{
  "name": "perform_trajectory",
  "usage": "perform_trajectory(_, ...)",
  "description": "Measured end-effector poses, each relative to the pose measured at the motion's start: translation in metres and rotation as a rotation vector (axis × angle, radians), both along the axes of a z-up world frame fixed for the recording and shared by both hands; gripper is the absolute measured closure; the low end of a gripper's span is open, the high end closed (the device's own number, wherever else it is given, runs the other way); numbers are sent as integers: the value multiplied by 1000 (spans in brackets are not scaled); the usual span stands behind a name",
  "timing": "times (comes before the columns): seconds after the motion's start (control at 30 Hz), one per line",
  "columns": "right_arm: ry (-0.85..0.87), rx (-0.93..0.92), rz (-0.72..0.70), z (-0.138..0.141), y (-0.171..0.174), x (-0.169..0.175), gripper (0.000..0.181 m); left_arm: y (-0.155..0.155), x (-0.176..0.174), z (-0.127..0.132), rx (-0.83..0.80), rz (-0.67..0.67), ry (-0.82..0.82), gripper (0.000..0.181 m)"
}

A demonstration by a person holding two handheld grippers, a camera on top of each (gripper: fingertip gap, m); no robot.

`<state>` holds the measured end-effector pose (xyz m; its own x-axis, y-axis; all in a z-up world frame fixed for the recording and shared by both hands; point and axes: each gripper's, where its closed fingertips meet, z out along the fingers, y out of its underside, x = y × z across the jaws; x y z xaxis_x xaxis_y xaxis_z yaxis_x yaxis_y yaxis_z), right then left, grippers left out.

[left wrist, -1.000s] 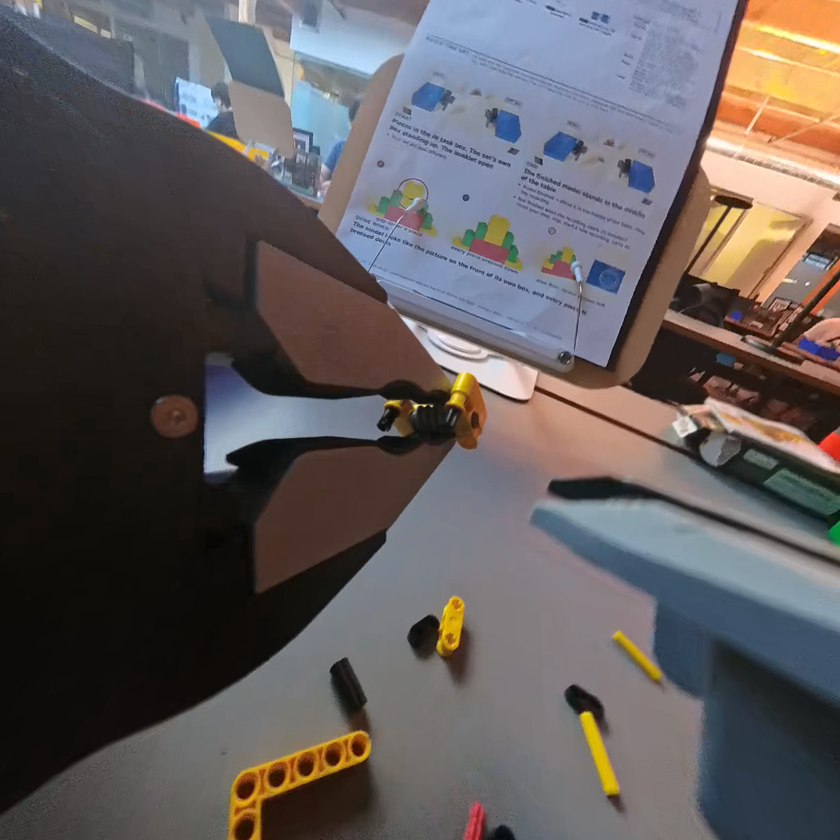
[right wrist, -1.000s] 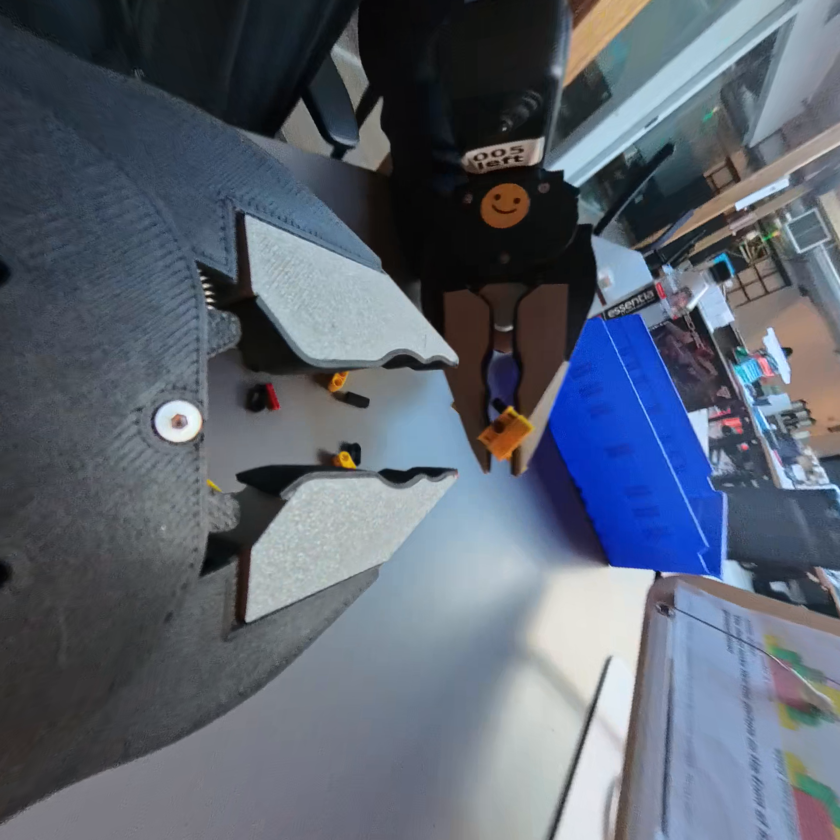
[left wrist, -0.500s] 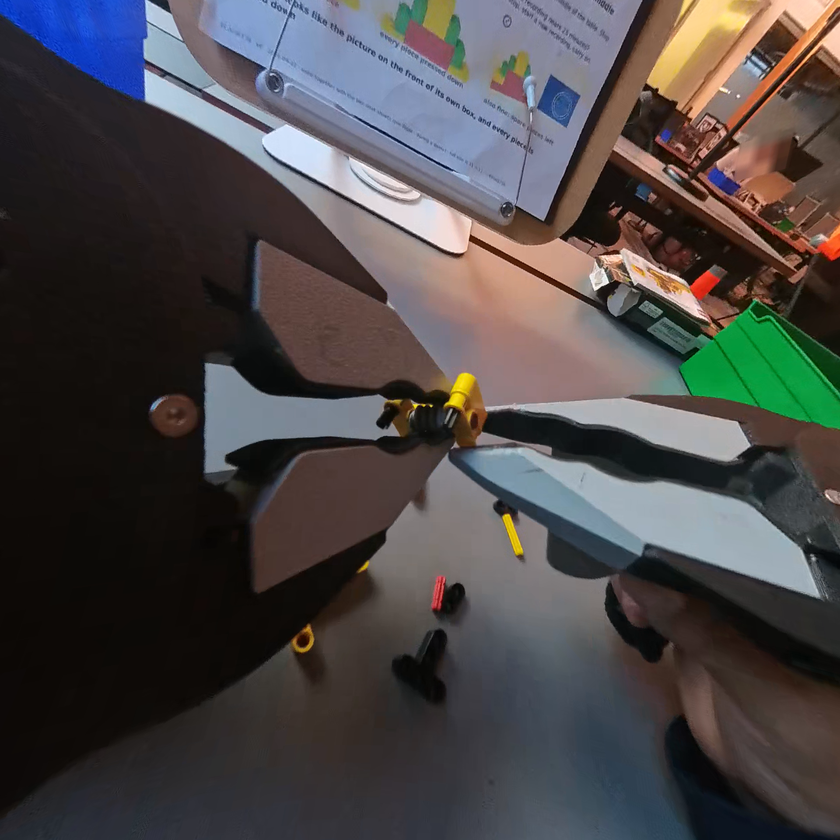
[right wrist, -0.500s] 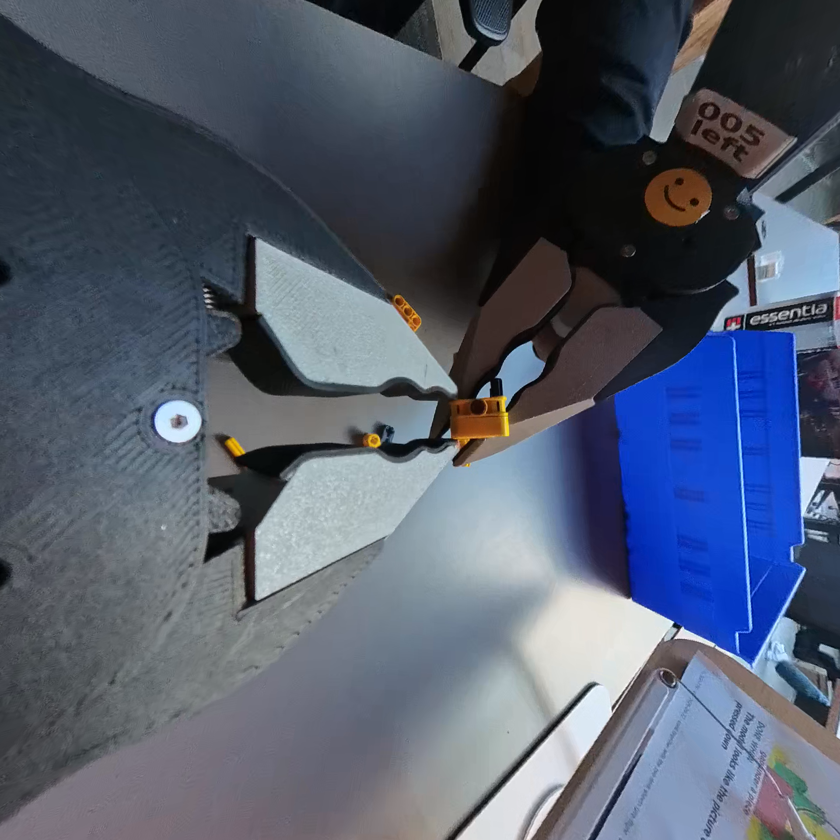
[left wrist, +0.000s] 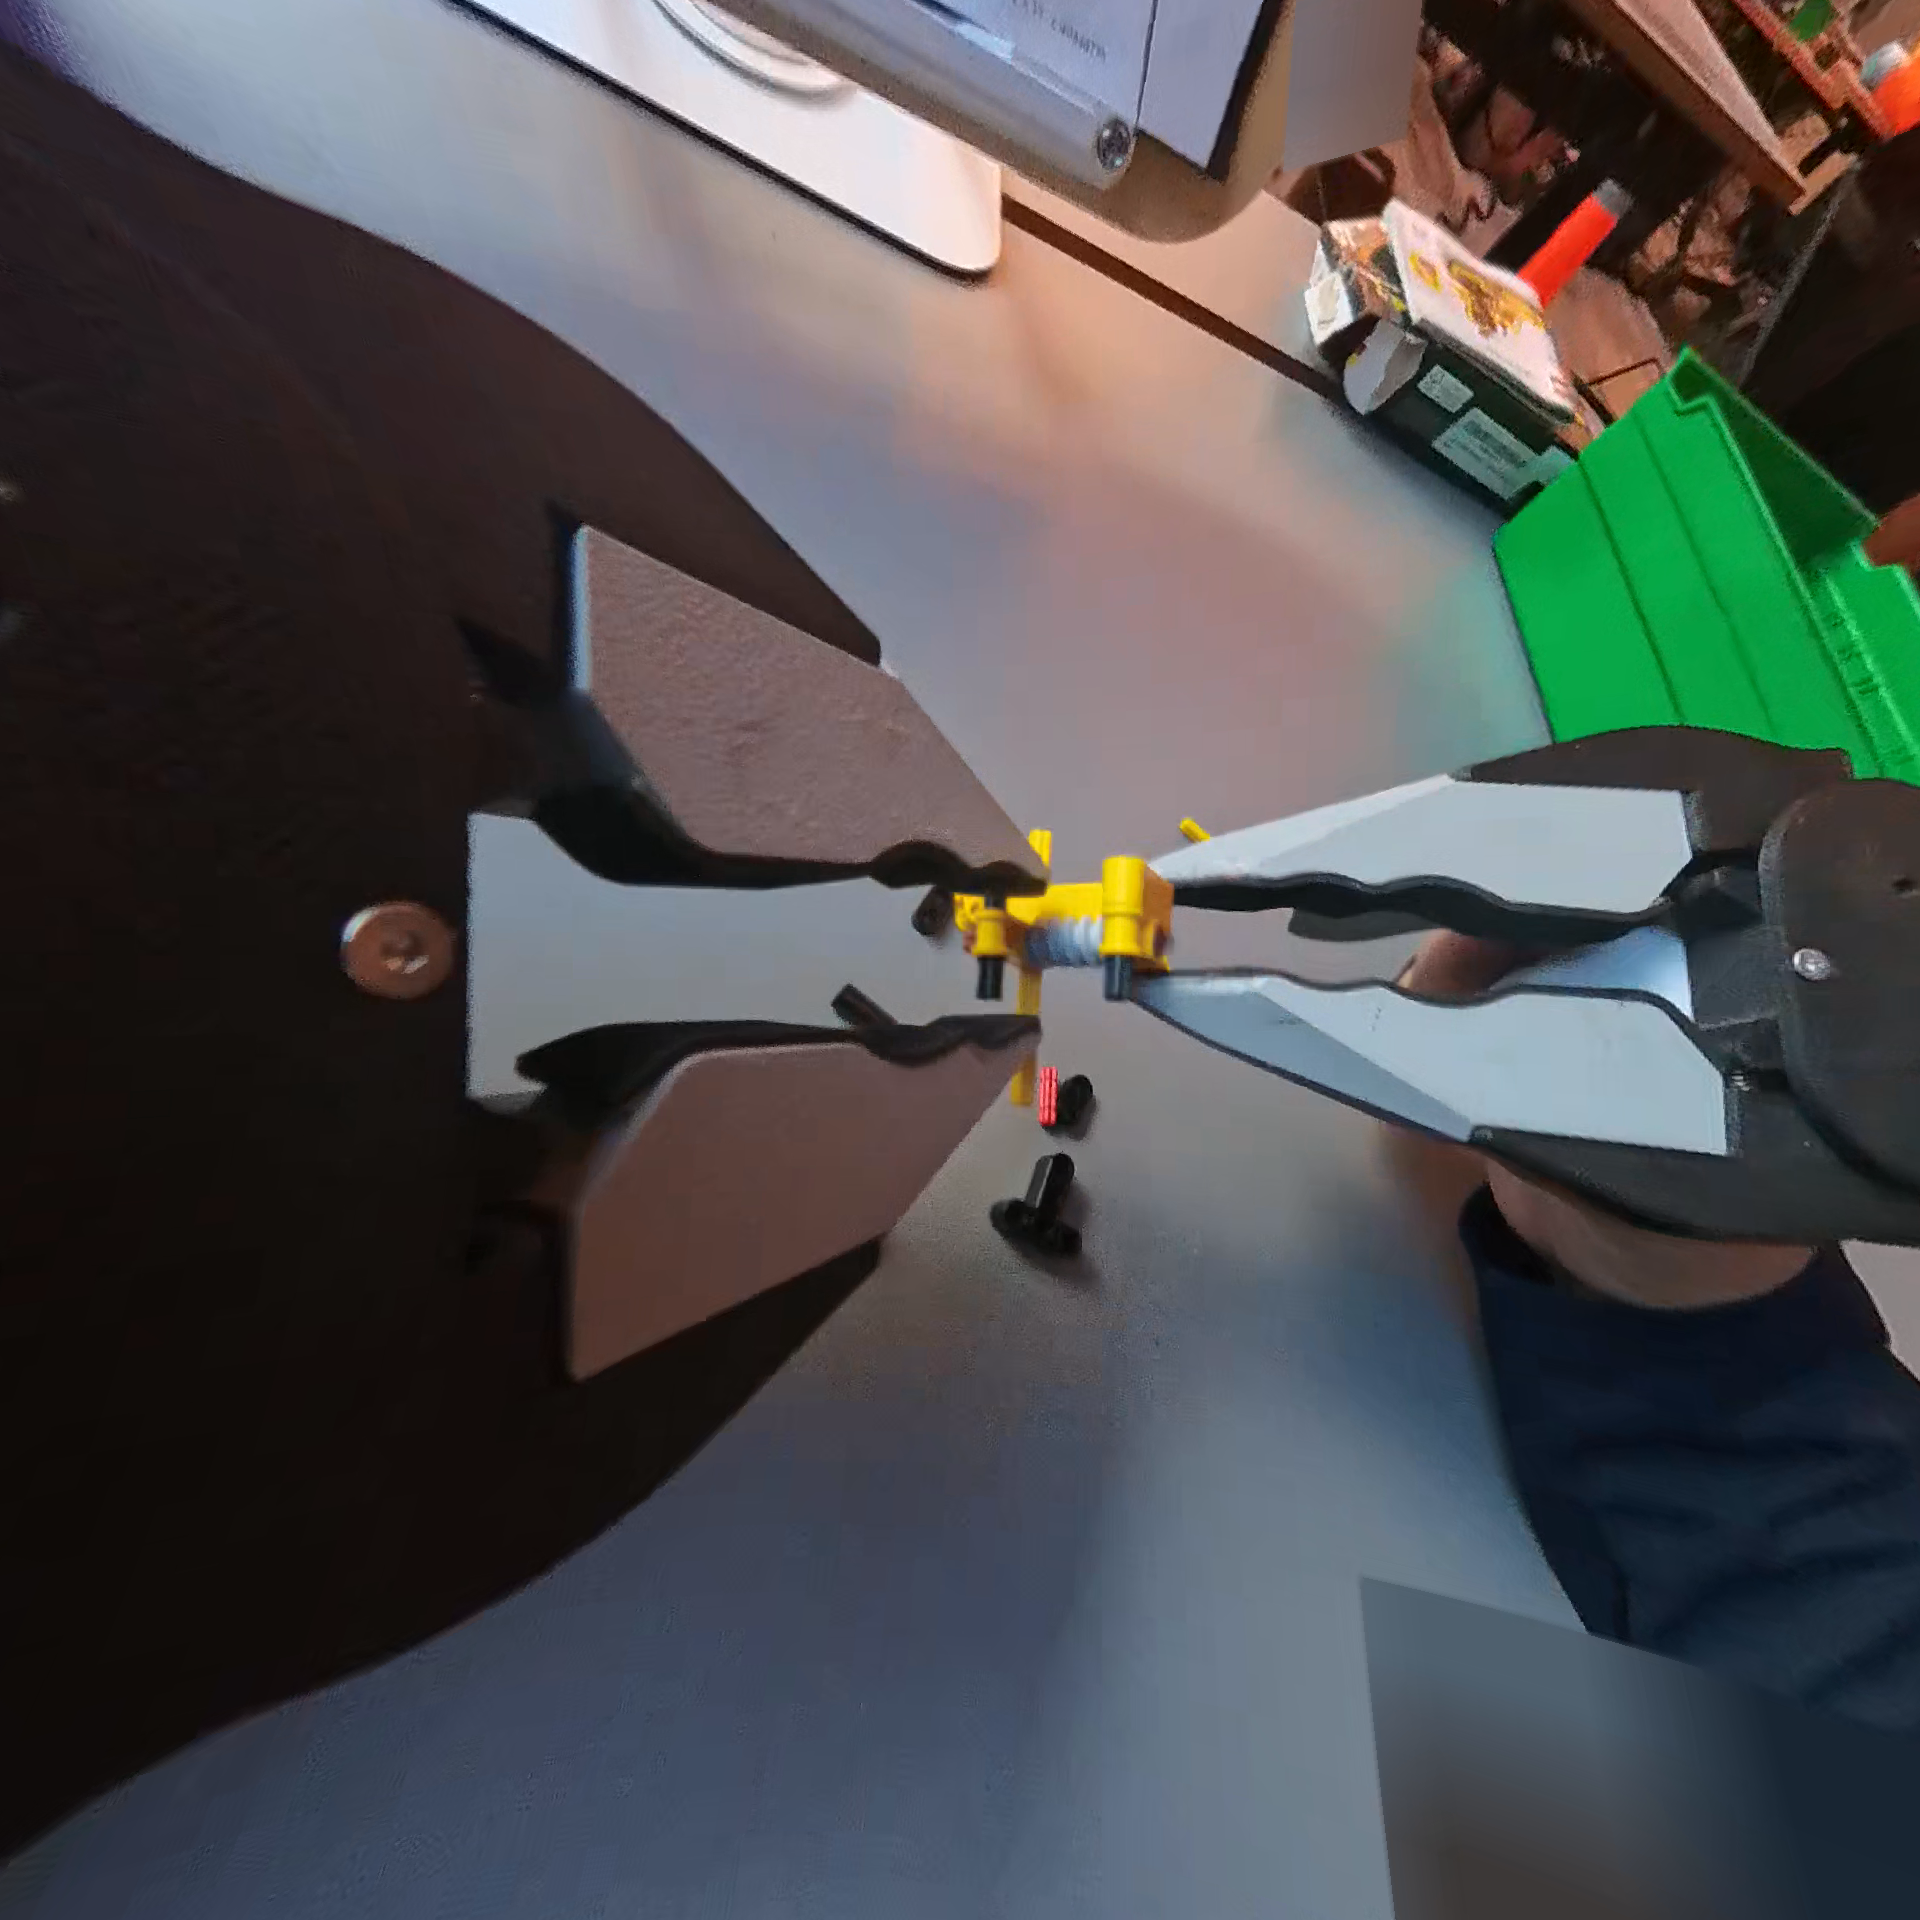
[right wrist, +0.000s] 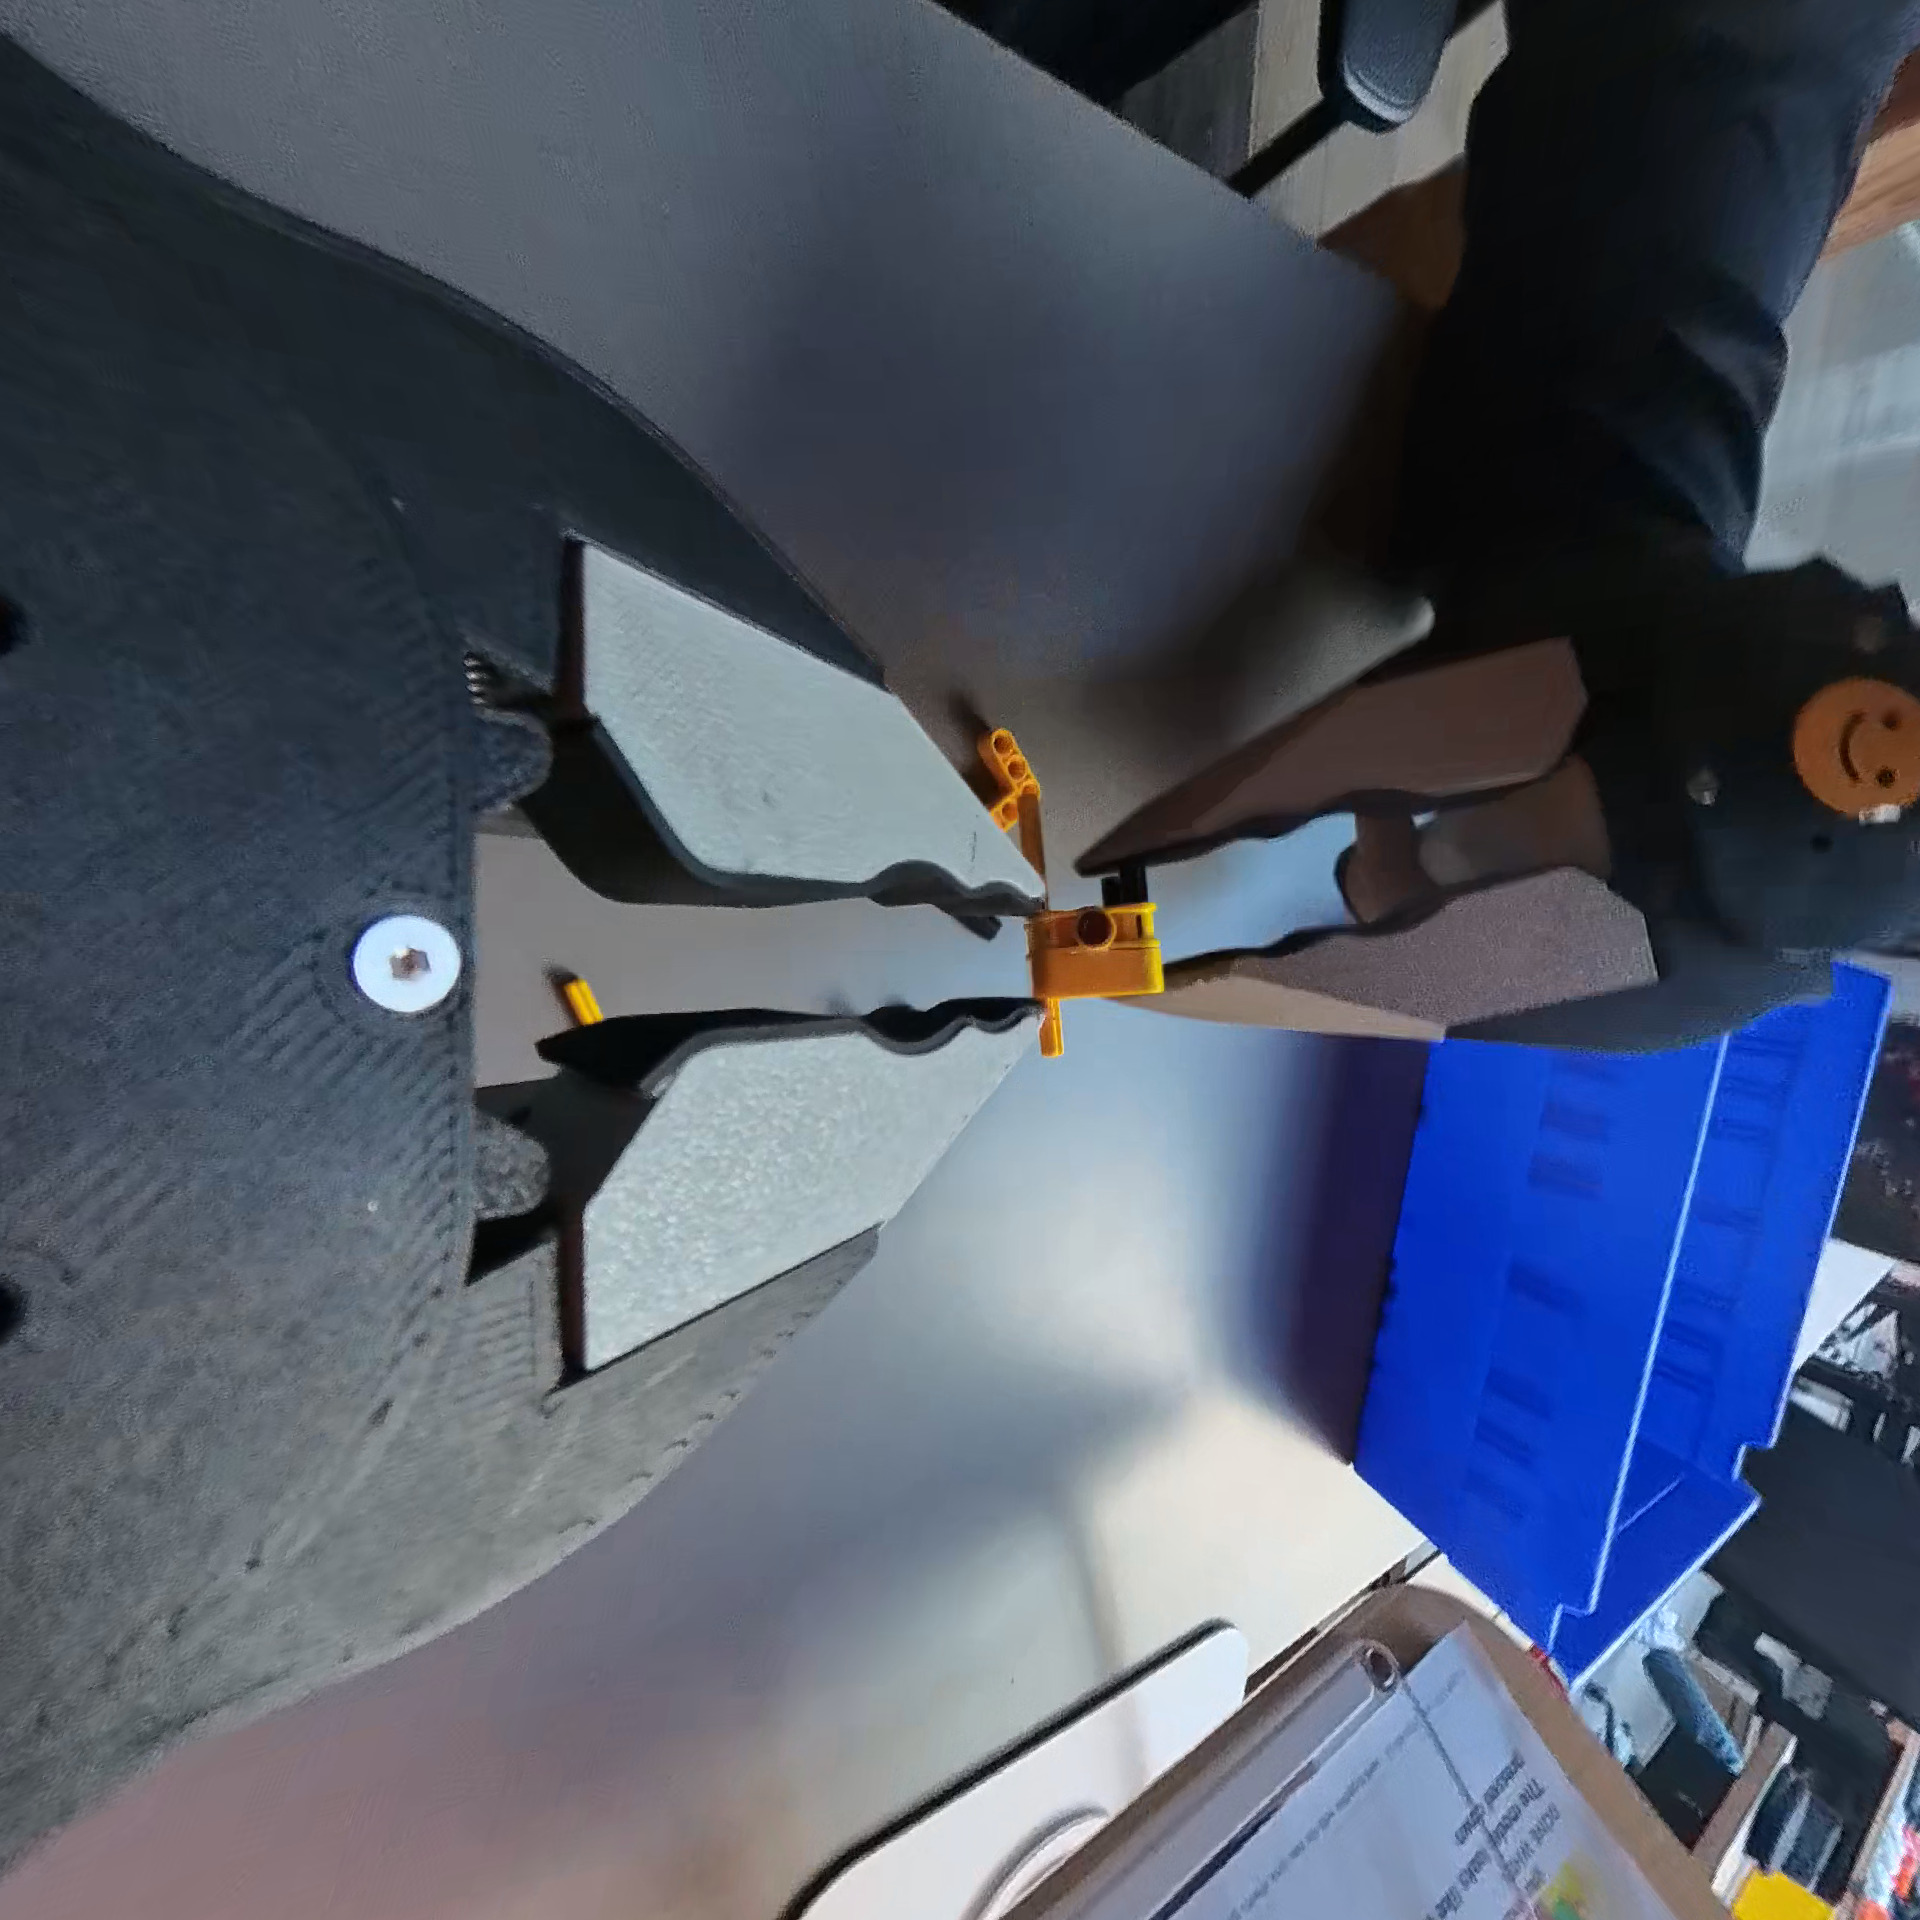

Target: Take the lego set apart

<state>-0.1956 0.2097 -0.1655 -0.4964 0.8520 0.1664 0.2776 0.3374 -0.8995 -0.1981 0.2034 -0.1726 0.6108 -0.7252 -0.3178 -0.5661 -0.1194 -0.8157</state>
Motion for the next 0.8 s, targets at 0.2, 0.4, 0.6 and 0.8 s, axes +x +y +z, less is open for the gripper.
perform_trajectory(0.2,19,58,108,2,-14,11,169,-14,1,8,-78,-83,-107,161)
perform_trajectory(0.4,55,128,187,3,-27,19,169,-24,3,6,-187,-146,-209,161)
perform_trajectory(0.6,79,297,232,-8,-39,22,169,-39,27,-1,-398,-290,-415,155)
perform_trajectory(0.8,60,334,158,-10,-26,16,169,-31,16,-4,-370,-224,-369,159)
